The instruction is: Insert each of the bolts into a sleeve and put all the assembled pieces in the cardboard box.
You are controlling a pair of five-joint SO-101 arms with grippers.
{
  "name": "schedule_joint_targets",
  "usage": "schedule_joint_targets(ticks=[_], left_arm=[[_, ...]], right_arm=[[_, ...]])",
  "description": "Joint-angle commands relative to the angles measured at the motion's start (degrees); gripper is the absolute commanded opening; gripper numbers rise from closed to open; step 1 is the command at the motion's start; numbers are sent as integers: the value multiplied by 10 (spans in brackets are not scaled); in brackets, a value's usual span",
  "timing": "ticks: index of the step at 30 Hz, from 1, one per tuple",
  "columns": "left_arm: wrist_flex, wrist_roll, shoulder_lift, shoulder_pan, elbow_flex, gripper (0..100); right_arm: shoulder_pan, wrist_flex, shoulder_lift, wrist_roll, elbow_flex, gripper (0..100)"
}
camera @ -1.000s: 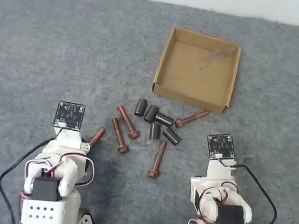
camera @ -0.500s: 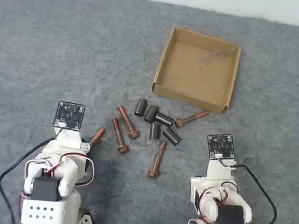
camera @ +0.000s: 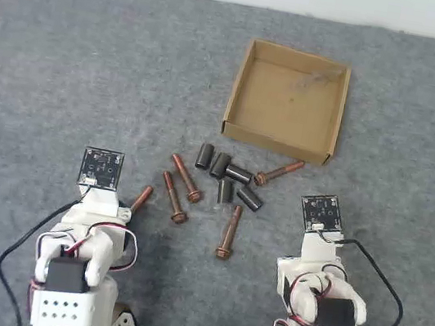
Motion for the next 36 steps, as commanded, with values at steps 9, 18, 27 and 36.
schedule_joint_targets(ticks=[9, 18, 27, 36], left_arm=[[-25, -2, -12, -1, -38, 12], [-150, -2, -12, 4, -51, 12], [-243, 19, -11, 23, -79, 12], [-229, 52, 148, 42, -255, 12]], right_arm=[[7, -5, -10, 7, 0, 7], [8, -5, -10, 7, -1, 7], [43, -7, -10, 7, -4, 7], [42, -8, -10, 7, -4, 7]])
